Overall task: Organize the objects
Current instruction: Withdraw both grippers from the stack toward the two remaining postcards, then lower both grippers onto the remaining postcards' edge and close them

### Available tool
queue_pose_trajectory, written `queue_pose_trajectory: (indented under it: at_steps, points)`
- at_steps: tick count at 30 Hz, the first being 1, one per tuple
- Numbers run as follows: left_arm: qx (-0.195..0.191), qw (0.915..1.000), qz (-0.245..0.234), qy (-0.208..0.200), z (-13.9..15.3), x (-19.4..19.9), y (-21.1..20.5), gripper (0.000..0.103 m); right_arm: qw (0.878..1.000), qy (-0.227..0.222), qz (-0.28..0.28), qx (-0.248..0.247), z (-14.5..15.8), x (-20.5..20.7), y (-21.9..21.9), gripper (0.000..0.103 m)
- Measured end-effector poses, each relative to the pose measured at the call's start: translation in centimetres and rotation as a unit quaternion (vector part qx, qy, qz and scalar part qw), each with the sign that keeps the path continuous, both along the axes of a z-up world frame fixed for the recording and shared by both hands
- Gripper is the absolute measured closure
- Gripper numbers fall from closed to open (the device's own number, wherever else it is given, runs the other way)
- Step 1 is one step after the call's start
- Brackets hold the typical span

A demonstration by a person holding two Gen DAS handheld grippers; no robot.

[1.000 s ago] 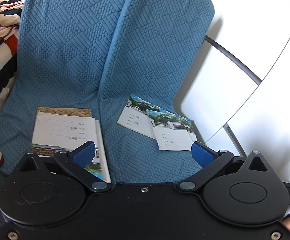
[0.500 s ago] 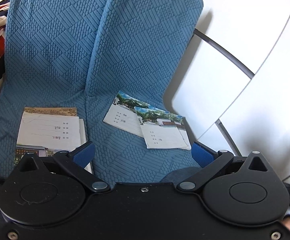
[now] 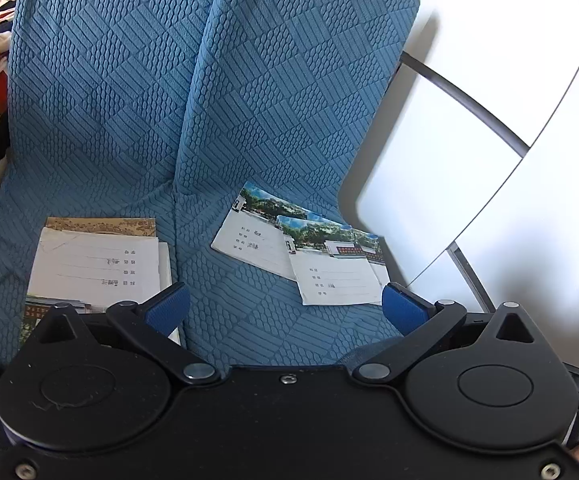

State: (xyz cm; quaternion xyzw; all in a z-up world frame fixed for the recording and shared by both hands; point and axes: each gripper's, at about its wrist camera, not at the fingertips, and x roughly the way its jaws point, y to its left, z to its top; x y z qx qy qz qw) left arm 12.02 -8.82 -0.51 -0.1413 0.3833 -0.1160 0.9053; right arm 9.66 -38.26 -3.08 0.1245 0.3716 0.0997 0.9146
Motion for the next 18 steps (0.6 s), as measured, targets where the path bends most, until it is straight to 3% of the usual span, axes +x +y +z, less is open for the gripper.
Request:
queue_pose_trajectory:
  at_steps: [18]
  points:
    - [0.014,0.9995,0.002,0.029,-3.5,5.3,-3.6,0.001,0.998,0.043,-0.028,0.020,-4.2,4.5,-4.1,0.017]
